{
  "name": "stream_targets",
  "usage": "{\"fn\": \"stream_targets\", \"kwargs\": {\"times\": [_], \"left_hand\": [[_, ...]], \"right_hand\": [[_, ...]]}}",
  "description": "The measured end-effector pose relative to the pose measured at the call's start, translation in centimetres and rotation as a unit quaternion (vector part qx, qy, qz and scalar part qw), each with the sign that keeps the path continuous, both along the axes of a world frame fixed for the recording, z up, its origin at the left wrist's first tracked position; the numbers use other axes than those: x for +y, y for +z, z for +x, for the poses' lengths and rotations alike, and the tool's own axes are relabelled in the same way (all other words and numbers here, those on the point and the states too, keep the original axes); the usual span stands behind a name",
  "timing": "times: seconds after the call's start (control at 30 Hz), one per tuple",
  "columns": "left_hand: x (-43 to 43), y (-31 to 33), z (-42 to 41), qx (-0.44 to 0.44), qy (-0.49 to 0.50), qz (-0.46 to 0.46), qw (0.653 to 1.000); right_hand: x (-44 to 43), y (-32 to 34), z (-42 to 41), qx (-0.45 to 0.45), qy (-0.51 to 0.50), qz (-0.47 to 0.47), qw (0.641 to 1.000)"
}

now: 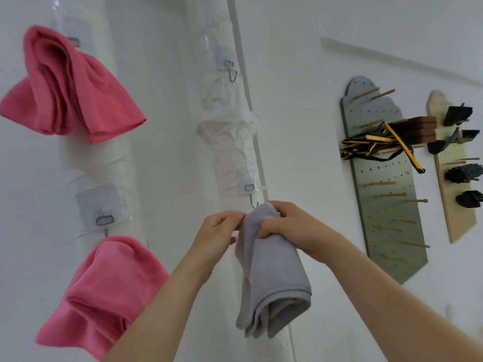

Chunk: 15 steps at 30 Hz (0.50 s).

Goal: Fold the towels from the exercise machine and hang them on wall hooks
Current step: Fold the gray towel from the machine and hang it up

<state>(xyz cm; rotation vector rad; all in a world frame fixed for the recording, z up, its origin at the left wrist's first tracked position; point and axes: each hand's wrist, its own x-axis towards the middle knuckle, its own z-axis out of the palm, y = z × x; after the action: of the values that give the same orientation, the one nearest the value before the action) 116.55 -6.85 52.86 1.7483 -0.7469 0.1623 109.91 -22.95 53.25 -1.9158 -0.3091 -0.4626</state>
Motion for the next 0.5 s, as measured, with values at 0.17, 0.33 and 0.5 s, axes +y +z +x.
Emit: {"fn": "stream_targets", "kwargs": {"times": [0.17,0.33,0.5], "left_hand": [[-1.2,1.9,2.0,-0.069,-0.062,0.036,0.995],[-2.3,2.6,5.0,-0.070,-0.073,-0.014,0.995],[-3.7,2.6,7.7,-0.139,0.037,-0.023,0.989]], "right_hand": [[-1.3,3.2,2.6,0.051,0.032,-0.046,0.997],[-4.7,5.1,4.6,0.130,0.006,-0.134,0.983],[-7.0,5.6,7.4,0.133,-0.021,-0.129,0.982]]}}
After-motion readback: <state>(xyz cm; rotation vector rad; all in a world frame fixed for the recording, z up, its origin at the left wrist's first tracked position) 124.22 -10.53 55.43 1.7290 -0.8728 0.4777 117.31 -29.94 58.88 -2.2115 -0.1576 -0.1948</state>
